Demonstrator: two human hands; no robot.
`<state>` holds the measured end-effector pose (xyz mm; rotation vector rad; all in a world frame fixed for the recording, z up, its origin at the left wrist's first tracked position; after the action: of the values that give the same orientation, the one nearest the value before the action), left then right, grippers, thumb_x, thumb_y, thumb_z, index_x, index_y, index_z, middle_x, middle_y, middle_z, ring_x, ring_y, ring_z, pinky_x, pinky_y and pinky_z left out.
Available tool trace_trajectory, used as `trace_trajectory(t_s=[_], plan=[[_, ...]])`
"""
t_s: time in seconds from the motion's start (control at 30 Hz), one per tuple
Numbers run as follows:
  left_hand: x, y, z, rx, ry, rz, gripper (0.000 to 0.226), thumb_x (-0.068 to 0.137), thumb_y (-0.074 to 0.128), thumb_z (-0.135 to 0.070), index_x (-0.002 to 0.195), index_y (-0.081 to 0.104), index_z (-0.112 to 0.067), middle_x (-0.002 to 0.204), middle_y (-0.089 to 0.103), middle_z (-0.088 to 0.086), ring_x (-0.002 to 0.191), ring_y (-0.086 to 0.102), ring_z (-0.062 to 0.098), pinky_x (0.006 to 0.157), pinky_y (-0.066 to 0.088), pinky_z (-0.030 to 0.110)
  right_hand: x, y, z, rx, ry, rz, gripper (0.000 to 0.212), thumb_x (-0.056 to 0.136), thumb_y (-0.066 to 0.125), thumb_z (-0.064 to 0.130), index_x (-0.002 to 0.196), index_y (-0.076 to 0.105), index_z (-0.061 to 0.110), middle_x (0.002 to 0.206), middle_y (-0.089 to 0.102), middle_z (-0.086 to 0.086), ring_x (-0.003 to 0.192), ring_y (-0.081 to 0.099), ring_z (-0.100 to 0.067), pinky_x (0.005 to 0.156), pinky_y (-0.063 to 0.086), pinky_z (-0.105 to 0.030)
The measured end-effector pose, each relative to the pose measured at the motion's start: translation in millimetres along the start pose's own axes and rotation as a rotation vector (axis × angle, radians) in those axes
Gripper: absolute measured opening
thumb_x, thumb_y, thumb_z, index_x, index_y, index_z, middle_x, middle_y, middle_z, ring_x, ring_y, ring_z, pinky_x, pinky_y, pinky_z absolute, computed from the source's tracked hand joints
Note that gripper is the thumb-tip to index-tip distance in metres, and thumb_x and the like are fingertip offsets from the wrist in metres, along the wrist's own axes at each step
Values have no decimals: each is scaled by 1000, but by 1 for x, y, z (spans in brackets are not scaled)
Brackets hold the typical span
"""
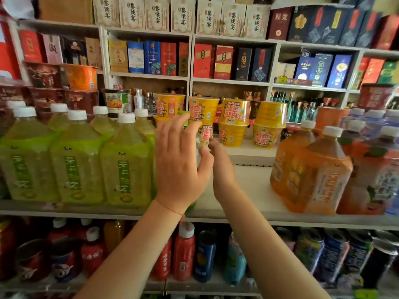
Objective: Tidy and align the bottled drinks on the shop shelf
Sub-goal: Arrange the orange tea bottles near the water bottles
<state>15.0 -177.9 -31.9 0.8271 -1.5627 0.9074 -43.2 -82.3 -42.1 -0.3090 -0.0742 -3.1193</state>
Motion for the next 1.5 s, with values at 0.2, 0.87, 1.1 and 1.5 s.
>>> trace_trajectory(t_s=[0.2, 0.87, 1.1, 1.5], plan=[[3, 48, -71, -280, -60, 229, 40, 95, 50, -26, 128, 60, -6, 127, 61, 9, 121, 54, 25, 105, 44, 45, -26, -93, 43, -111, -374, -160, 38, 97, 50, 18, 133, 59, 27, 123, 61, 19, 114, 55, 5, 95, 45, -15], [-29, 142, -208, -895, -978, 350, 29, 103, 41, -48, 121, 63, -39, 109, 74, -1, 103, 71, 20, 94, 57, 49, -23, -268, 14, 231, 178, -98, 57, 83, 50, 73, 114, 70, 30, 103, 77, -3, 97, 71, -24, 92, 55, -46], [-27, 144, -201, -811, -921, 388, 33, 108, 33, -43, 132, 55, -37, 112, 71, -6, 100, 69, 6, 83, 55, 28, -3, -272, 11, 277, 227, 48, 41, 98, 44, 58, 92, 71, 28, 72, 76, 2, 83, 69, -21, 69, 50, -34], [-24, 118, -157, -752, -925, 360, 27, 100, 33, -54, 107, 57, -45, 106, 69, -9, 104, 64, 10, 93, 52, 37, -9, -217, 5, 242, 225, 41, 50, 100, 36, 59, 108, 70, 23, 84, 78, -3, 86, 71, -23, 70, 54, -35]])
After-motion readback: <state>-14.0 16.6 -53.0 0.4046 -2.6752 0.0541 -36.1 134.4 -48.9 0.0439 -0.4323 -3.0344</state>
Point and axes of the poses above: each hand's wrist, its own x-axis towards the middle knuckle, its own y-axis out of the palm, z = x × y, the point moved 2 cm from there along x, towards the middle knuckle
